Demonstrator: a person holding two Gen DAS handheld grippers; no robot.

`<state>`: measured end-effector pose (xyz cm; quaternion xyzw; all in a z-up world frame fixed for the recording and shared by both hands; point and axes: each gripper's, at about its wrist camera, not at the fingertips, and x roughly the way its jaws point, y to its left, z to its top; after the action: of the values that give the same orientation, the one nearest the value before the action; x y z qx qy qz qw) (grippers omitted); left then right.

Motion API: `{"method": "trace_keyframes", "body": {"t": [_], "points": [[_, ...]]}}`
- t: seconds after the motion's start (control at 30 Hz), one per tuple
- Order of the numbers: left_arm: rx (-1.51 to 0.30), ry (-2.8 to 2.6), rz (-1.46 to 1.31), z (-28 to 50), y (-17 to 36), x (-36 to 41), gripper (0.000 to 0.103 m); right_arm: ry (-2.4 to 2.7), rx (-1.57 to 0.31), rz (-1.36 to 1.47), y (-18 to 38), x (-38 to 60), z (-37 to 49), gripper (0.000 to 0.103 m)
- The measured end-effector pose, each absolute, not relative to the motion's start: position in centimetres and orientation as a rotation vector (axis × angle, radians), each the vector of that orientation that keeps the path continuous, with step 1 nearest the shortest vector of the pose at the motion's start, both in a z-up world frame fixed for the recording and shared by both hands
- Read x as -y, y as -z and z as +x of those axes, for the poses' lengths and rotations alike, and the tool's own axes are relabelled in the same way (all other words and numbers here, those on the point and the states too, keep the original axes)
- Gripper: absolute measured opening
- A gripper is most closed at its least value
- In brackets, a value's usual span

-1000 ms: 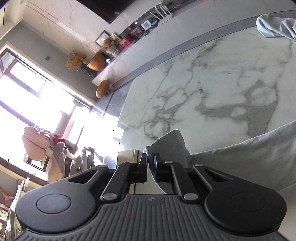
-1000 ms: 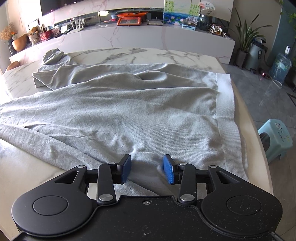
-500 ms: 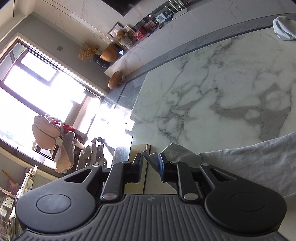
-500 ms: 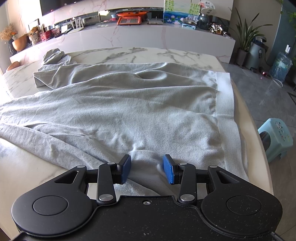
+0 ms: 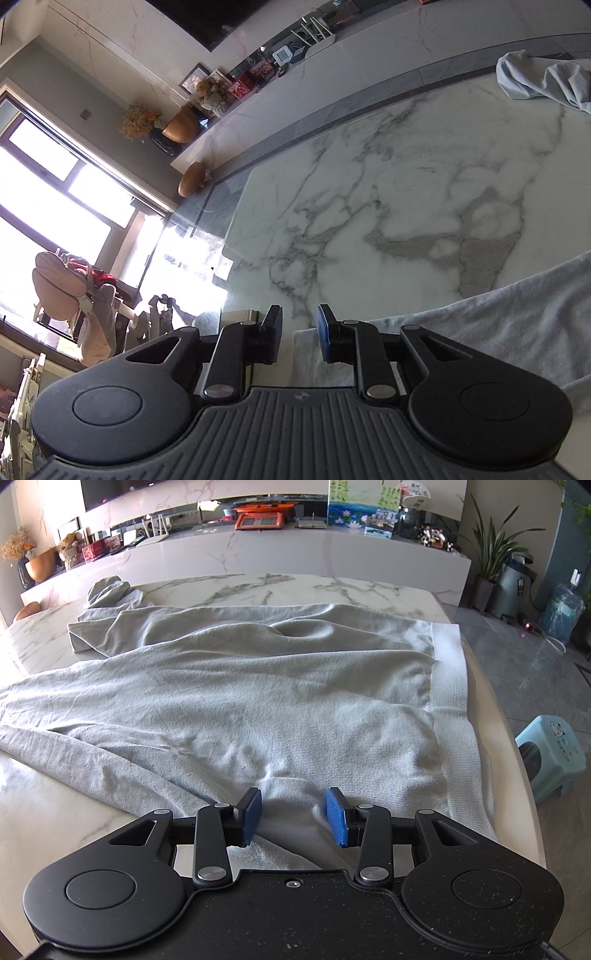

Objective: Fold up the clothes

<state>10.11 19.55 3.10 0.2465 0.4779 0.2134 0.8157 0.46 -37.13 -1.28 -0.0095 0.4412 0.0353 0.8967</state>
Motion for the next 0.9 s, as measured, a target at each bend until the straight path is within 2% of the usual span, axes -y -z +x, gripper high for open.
{"method": "trace_keyframes", "body": {"t": [0.27, 0.5, 0.6, 0.7, 0.83, 0.9], "points": [[-1.092, -0.215, 0.495, 7.3, 0.7, -15.6, 0.019, -0.1, -1.005, 0.026, 0.6, 38.6, -0.2, 0.038], [-1.09, -0.14, 0.468, 5.3, 1.9, -15.1, 0.019, -0.125, -1.099, -0.116, 0.0, 37.0, -1.8, 0.038], [-1.049, -0.084, 0.434, 4.2, 1.4, -14.9, 0.021, -0.159, -1.056, -0.094, -0.9, 36.3, -2.6, 0.038], [-0.989, -0.027, 0.424, 3.1, 0.8, -13.9, 0.03, -0.239, -0.984, -0.096, -1.8, 34.2, -3.2, 0.038], [-0.859, 0.038, 0.394, 1.9, 0.5, -12.2, 0.031, -0.26, -0.856, -0.154, -1.9, 31.2, -3.5, 0.038], [-0.776, 0.035, 0.32, 1.6, 0.3, -11.9, 0.031, -0.228, -0.803, -0.085, -2.0, 30.6, -2.9, 0.038]]}}
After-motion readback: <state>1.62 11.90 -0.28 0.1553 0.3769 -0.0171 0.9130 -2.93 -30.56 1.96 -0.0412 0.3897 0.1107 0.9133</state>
